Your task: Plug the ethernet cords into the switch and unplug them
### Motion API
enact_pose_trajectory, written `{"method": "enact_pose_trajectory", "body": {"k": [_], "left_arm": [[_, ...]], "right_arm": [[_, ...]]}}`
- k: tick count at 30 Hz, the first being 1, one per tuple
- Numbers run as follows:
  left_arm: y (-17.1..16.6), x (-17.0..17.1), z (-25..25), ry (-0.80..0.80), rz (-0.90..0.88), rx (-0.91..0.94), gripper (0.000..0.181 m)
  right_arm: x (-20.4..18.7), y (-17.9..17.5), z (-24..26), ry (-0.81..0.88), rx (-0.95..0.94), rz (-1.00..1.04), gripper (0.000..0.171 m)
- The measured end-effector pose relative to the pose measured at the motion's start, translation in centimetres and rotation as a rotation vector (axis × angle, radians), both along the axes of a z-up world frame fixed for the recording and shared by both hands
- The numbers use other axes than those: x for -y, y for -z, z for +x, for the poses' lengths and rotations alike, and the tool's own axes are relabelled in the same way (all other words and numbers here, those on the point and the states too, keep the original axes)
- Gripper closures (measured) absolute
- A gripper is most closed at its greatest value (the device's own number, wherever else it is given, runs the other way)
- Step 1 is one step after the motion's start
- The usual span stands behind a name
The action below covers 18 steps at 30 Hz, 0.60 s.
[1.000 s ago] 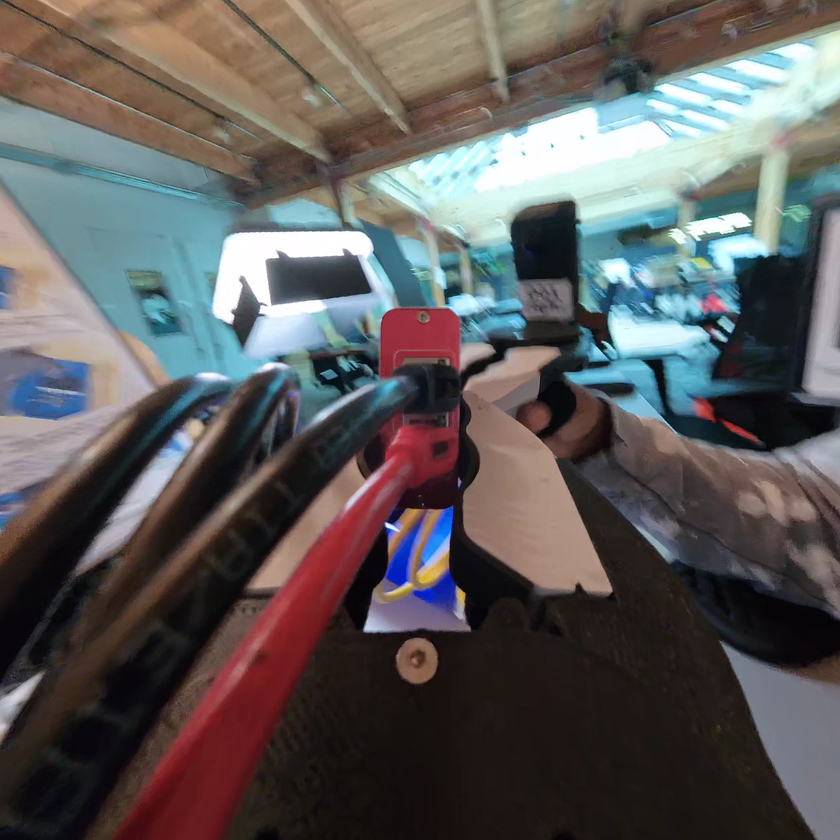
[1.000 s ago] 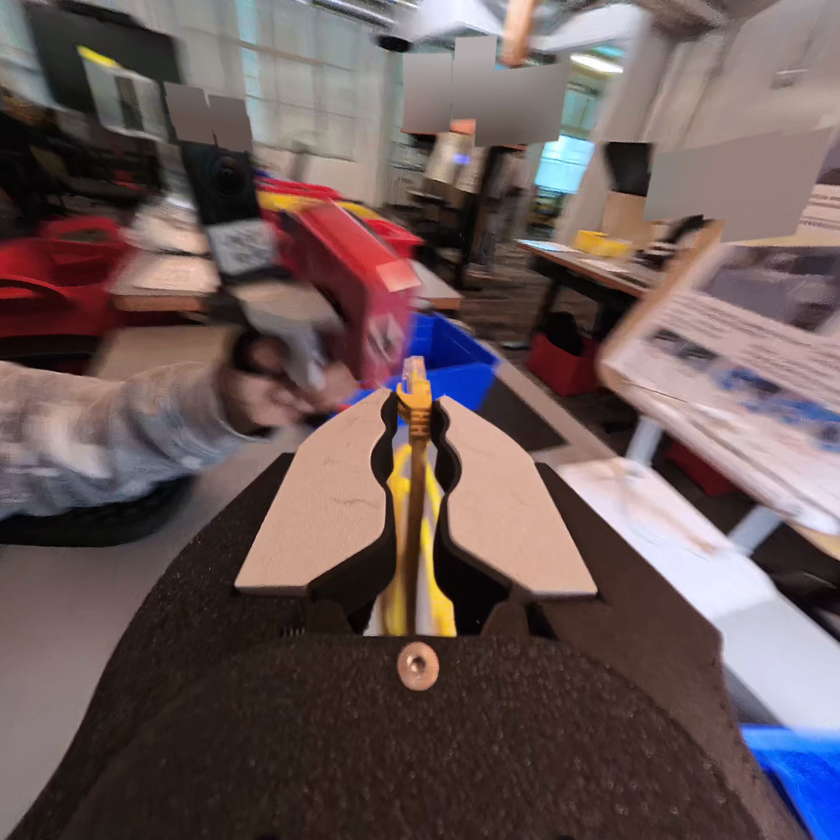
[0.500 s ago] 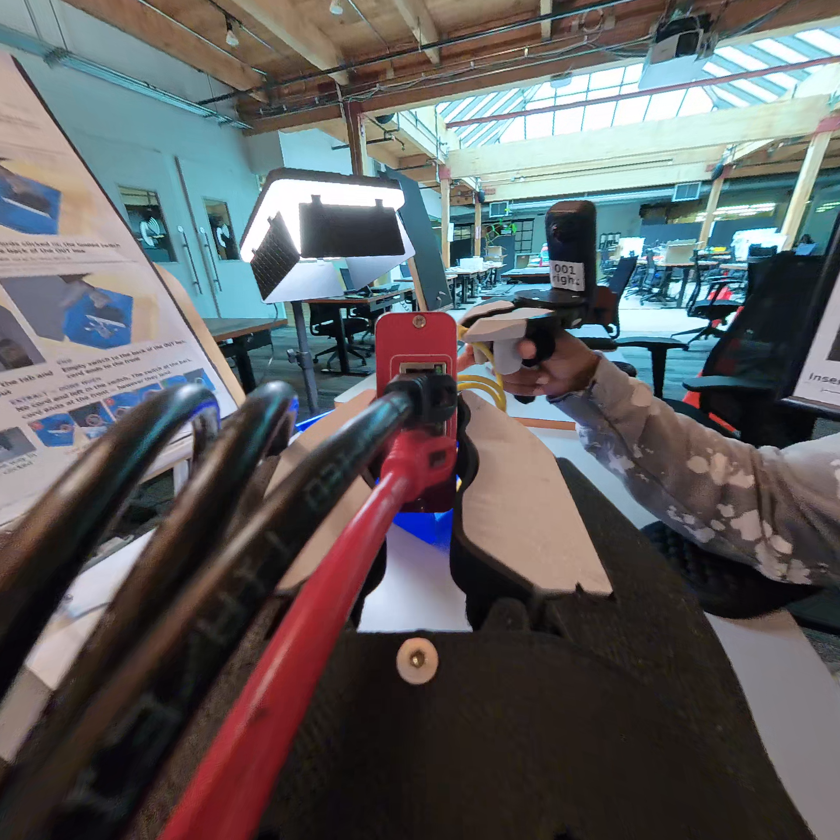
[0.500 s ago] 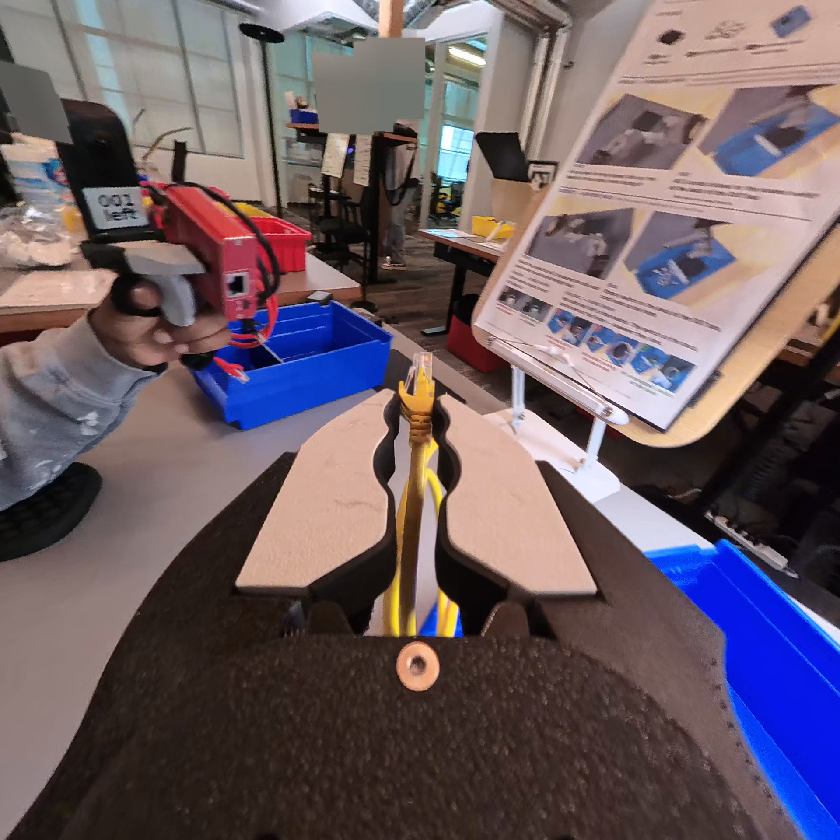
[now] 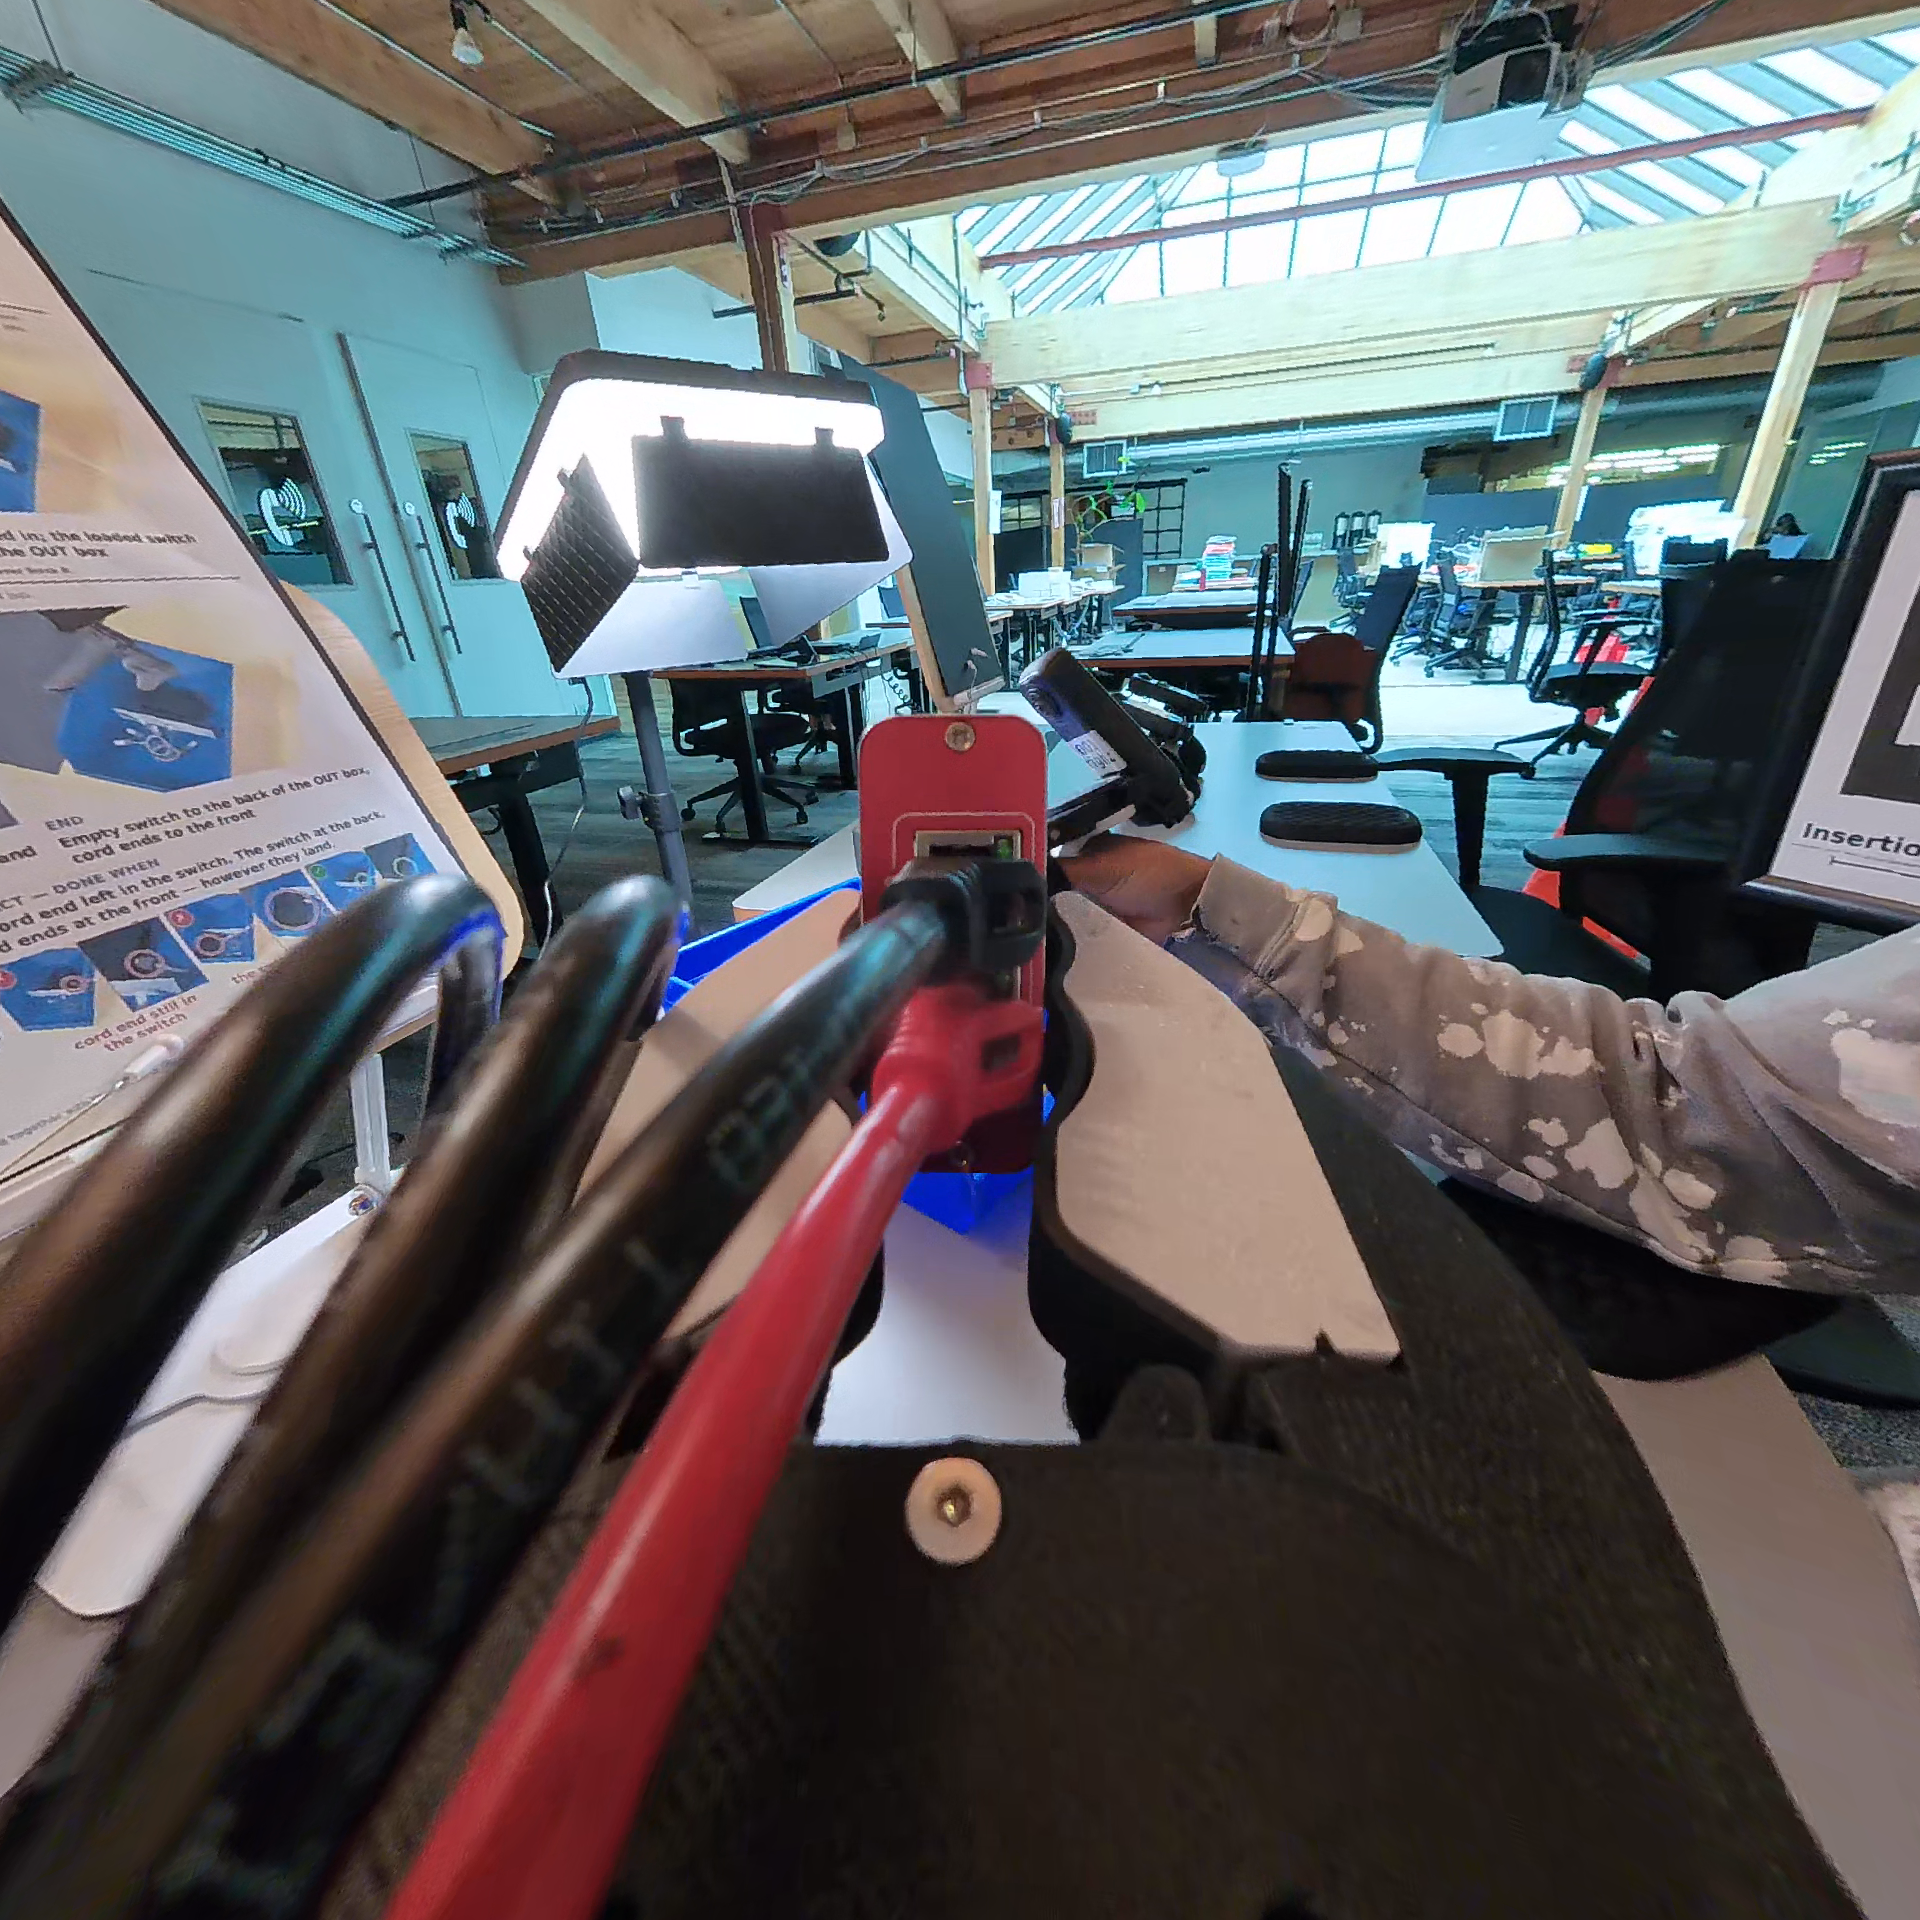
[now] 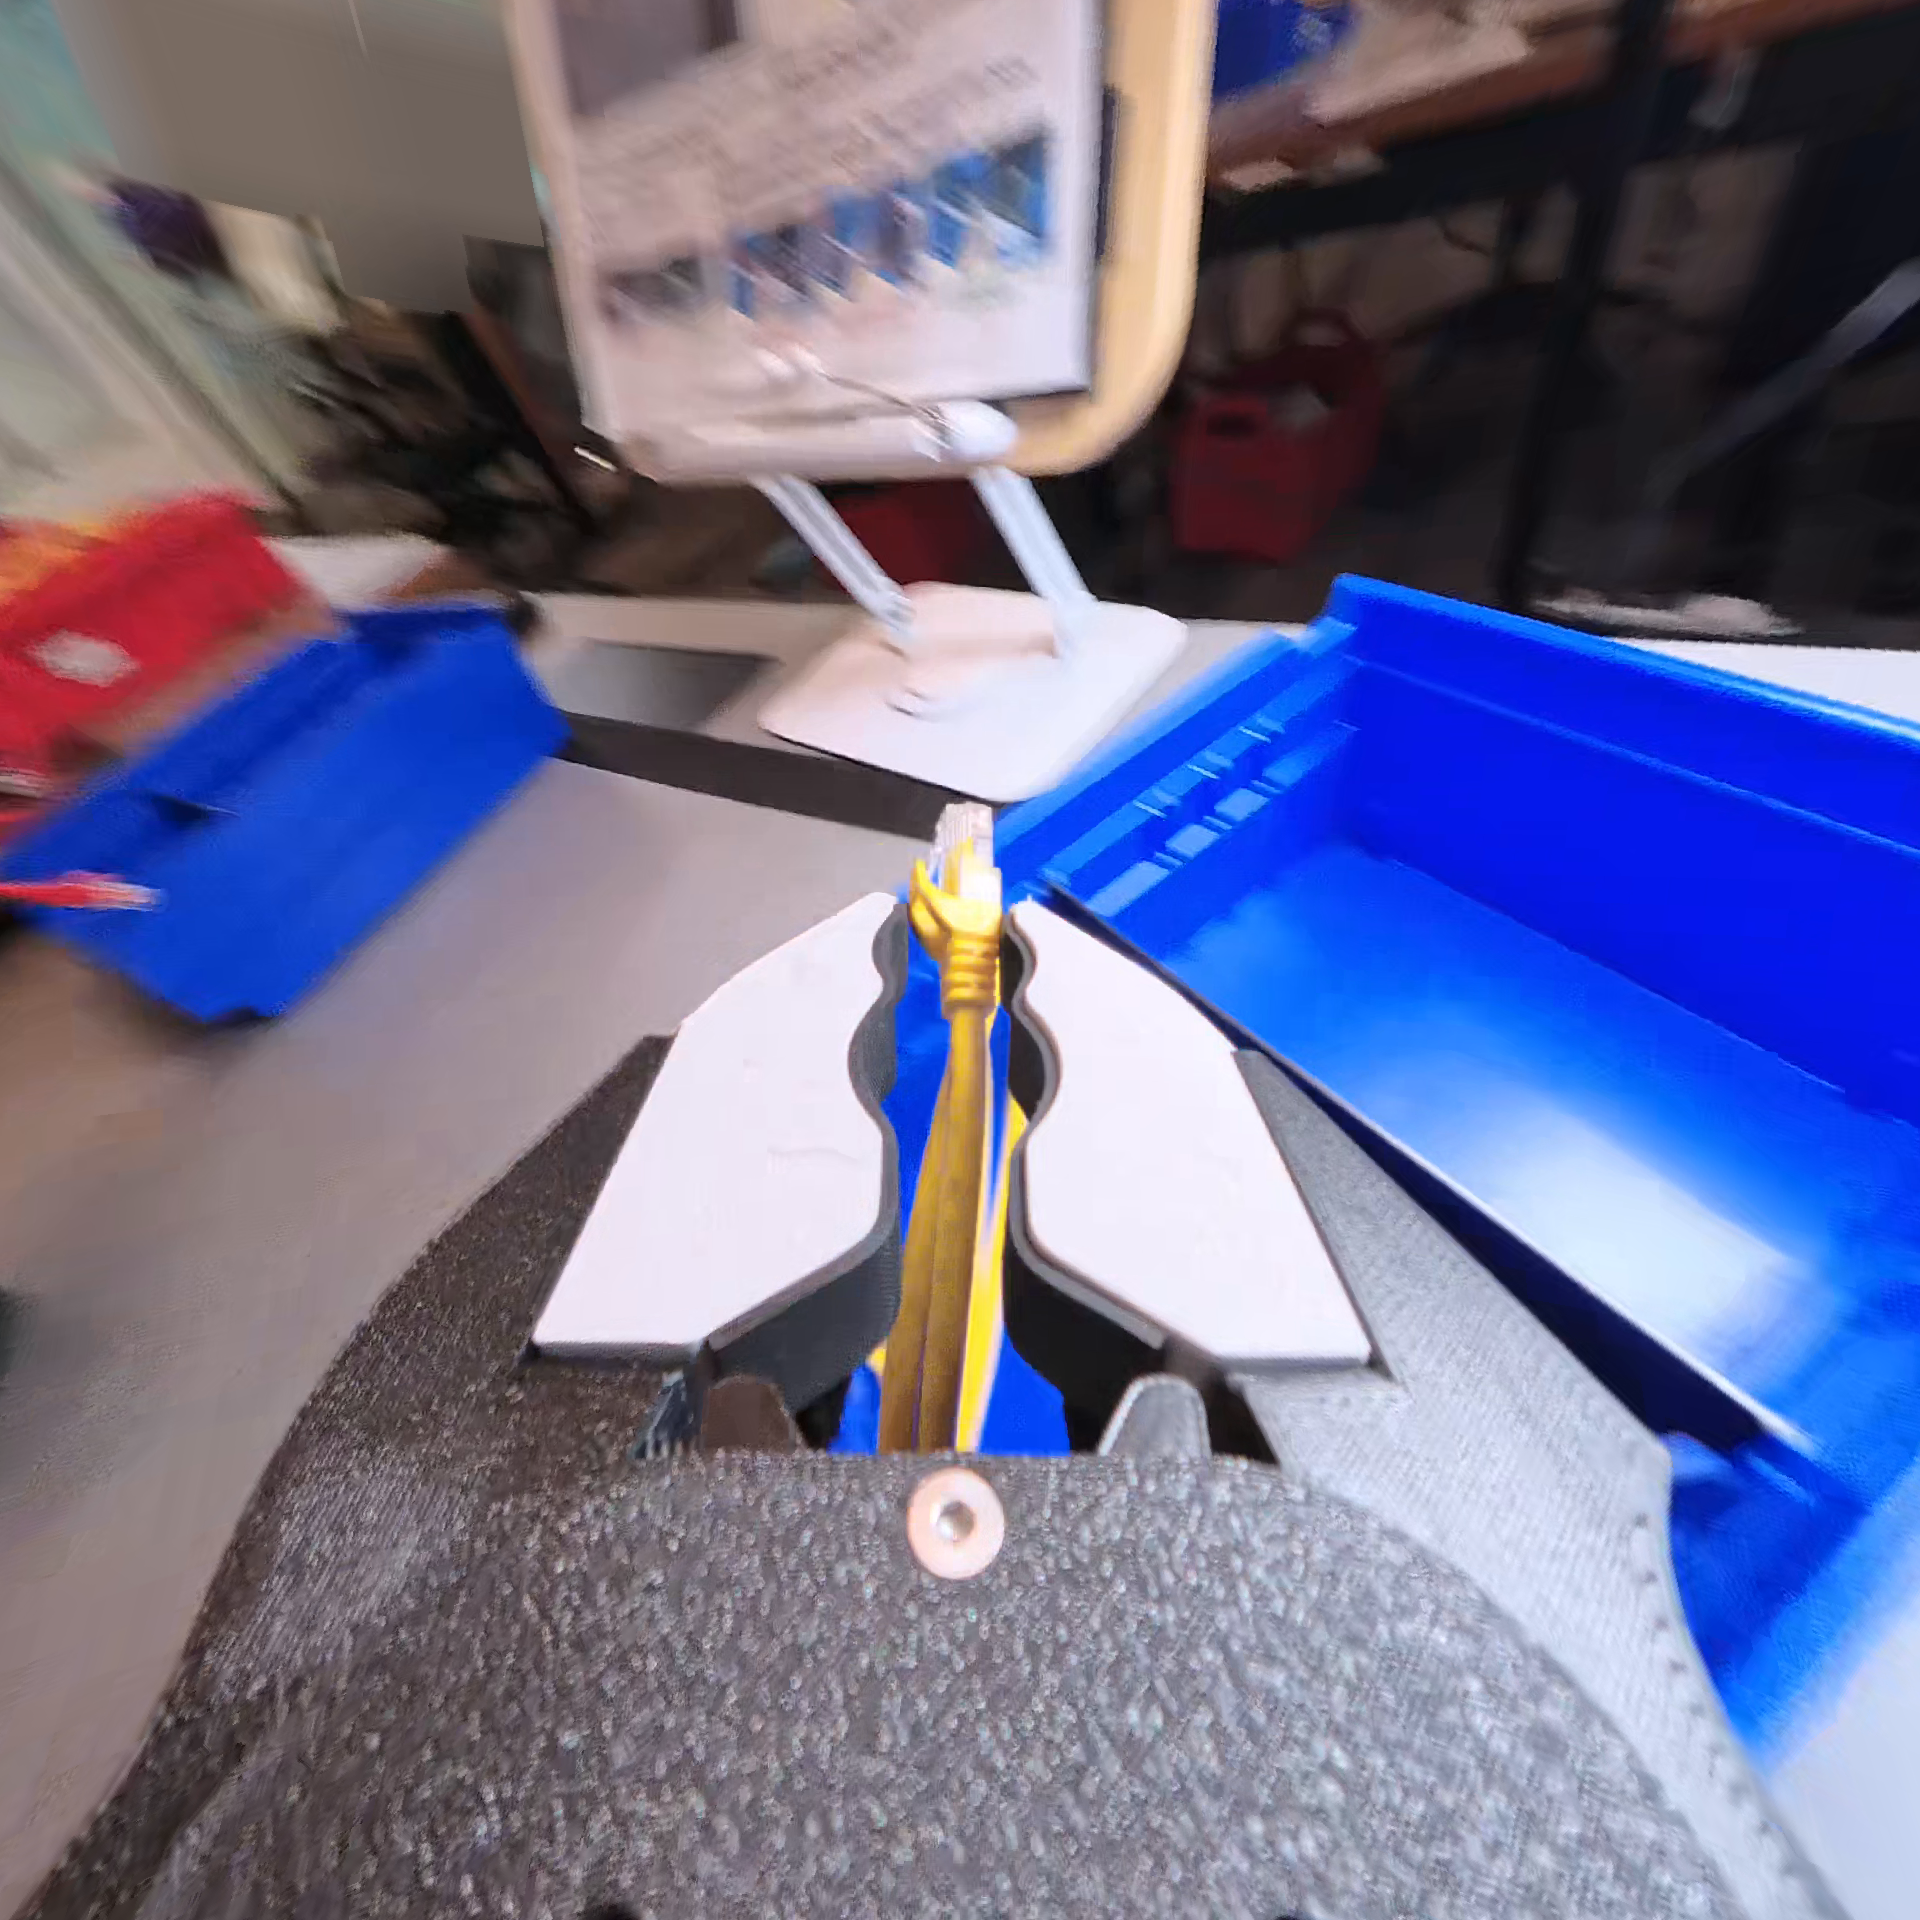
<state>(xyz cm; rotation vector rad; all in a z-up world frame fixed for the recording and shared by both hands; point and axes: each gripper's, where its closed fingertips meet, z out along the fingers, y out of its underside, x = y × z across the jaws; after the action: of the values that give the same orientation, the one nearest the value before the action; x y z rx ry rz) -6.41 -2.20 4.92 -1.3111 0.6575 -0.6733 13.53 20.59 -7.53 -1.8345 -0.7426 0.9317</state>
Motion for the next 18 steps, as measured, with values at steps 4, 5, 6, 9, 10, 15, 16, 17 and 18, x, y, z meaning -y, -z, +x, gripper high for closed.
{"method": "enact_pose_trajectory", "body": {"k": [4, 5, 6, 9, 10, 15, 16, 17, 18], "left_arm": [[0.0, -0.1, 0.1, 0.002, -0.002, 0.004, 0.15], [0.1, -0.2, 0.1, 0.004, -0.005, 0.004, 0.152], [0.2, -0.2, 0.2, 0.005, -0.009, 0.003, 0.152], [0.6, -0.4, 0.6, 0.013, -0.02, -0.008, 0.152], [0.7, -0.4, 0.8, 0.015, -0.023, -0.013, 0.152], [1.3, -0.7, 1.6, 0.038, -0.039, -0.022, 0.152], [1.5, -0.7, 1.9, 0.049, -0.047, -0.025, 0.152], [1.9, -0.7, 2.2, 0.067, -0.059, -0.037, 0.152], [2.4, -0.7, 2.6, 0.09, -0.077, -0.059, 0.152]], "right_arm": [[-2.4, 2.1, 4.4, 0.245, 0.406, 0.127, 0.15], [-2.7, 2.2, 5.3, 0.286, 0.489, 0.153, 0.149], [-2.8, 2.2, 6.0, 0.314, 0.548, 0.173, 0.147], [-2.7, 1.2, 6.6, 0.349, 0.587, 0.209, 0.143], [-2.7, 0.8, 6.9, 0.362, 0.596, 0.218, 0.141], [-0.8, -2.9, 4.0, 0.272, 0.502, 0.385, 0.141], [0.3, -3.8, 2.4, 0.205, 0.451, 0.422, 0.141], [1.7, -4.7, 0.5, 0.119, 0.396, 0.462, 0.141], [3.6, -5.6, -1.4, 0.018, 0.338, 0.496, 0.141]]}}
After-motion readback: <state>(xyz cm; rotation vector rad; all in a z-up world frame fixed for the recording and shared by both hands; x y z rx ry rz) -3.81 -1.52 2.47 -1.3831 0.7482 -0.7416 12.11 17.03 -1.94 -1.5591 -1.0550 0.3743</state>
